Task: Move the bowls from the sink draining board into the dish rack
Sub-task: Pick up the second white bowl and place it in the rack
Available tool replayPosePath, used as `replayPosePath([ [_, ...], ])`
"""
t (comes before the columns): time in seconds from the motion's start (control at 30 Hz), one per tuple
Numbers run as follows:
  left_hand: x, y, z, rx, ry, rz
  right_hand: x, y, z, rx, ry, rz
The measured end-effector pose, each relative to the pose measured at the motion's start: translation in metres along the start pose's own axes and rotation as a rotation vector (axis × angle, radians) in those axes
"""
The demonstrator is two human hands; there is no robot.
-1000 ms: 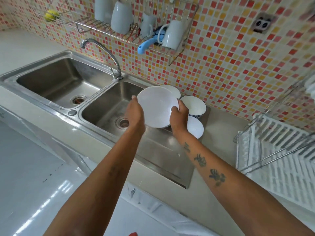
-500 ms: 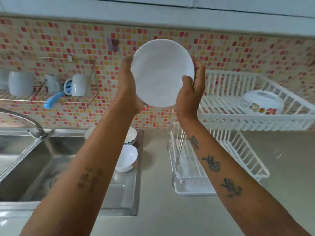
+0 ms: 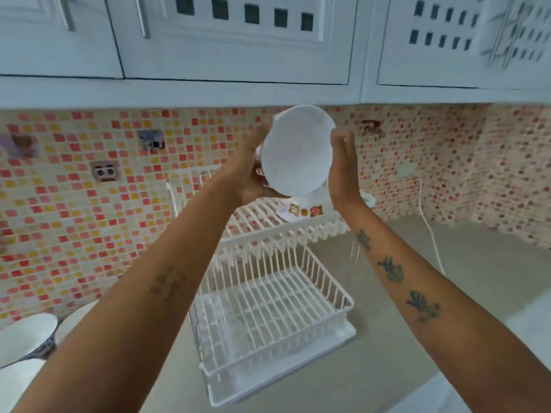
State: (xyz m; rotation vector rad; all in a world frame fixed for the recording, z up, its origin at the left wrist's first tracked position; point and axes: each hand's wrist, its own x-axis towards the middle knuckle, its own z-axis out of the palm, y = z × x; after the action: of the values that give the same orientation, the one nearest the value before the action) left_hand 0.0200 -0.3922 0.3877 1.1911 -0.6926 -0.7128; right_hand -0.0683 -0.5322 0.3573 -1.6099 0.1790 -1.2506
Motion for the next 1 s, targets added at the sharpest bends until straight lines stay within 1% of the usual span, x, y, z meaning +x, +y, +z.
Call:
replayPosePath([
  [0.1,0.023,-0.010,0.020,0.239,0.097,0.137,0.023,0.012,-0.014,-0.037,-0.013,0.135],
  [0.2,0.042,-0.024,0.029,0.466,0.207,0.349,0.033,0.020,-0.020,-0.057,-0.034,0.236],
  [0.3,0.057,-0.039,0.031,0.710,0.243,0.530,0.040,0.034,-0.021,-0.048,-0.031,0.273],
  [0.37,0.064,-0.047,0.034,0.814,0.256,0.583,0.051,0.061,-0.023,-0.049,-0.013,0.332],
  [0.47,0.074,-0.057,0.031,0.903,0.247,0.621,0.051,0.072,-0.026,-0.109,0.002,0.371],
  [0.53,0.080,-0.065,0.029,0.951,0.245,0.662,0.041,0.055,-0.023,-0.131,0.035,0.378],
  [0.6,0.085,-0.072,0.028,0.999,0.247,0.666,0.041,0.055,-0.023,-0.151,0.050,0.384],
  [0.77,0.099,-0.083,0.029,1.112,0.209,0.633,0.046,0.066,-0.028,-0.206,-0.041,0.460],
  [0.93,0.108,-0.090,0.030,1.239,0.194,0.599,0.049,0.071,-0.028,-0.221,-0.071,0.561],
  [1.0,0.109,-0.091,0.027,1.268,0.188,0.582,0.050,0.074,-0.027,-0.225,-0.082,0.571],
])
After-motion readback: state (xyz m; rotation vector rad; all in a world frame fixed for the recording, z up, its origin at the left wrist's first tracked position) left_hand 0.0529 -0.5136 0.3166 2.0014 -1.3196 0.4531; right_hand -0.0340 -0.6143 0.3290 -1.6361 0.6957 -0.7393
